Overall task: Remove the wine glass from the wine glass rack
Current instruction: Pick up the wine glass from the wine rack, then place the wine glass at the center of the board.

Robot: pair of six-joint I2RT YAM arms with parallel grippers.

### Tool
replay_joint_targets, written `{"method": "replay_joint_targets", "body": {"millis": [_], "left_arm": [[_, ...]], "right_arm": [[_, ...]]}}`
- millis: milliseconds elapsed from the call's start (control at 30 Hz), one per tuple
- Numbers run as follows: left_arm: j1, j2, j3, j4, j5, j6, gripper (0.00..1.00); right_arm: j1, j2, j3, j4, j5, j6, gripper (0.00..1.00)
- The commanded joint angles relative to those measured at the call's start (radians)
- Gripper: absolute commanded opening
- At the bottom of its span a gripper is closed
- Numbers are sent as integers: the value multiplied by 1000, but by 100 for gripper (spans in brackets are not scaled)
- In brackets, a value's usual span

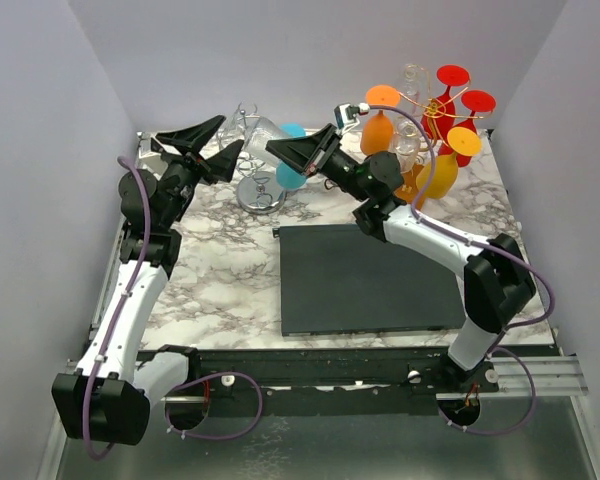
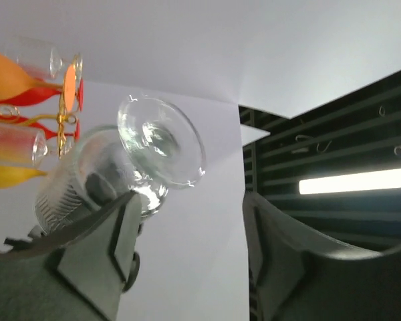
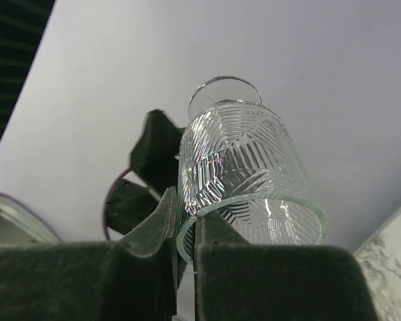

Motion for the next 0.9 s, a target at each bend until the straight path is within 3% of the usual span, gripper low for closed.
{"method": "replay_joint_targets", "body": {"millis": [0, 133, 233, 367, 600, 867], "left_arm": [[-8, -56, 43, -118, 55, 193, 79], [-9, -59, 185, -461, 31, 494, 99], [-9, -69, 253, -634, -33, 682, 99], [-9, -92, 327, -847, -169, 907, 99], [-9, -78, 461, -1007, -338, 1128, 99], [-8, -32, 516, -1054, -411, 1225, 99]], "right_arm": [[9, -92, 50, -334, 117, -177, 0], [19, -136, 133, -660, 199, -324, 0], [32, -139, 217, -878, 260, -418, 1], [52, -116, 284, -1047, 266, -506, 1], [166, -69, 372, -1270, 346, -647, 0], [283, 29, 478, -1492, 392, -741, 1]]}}
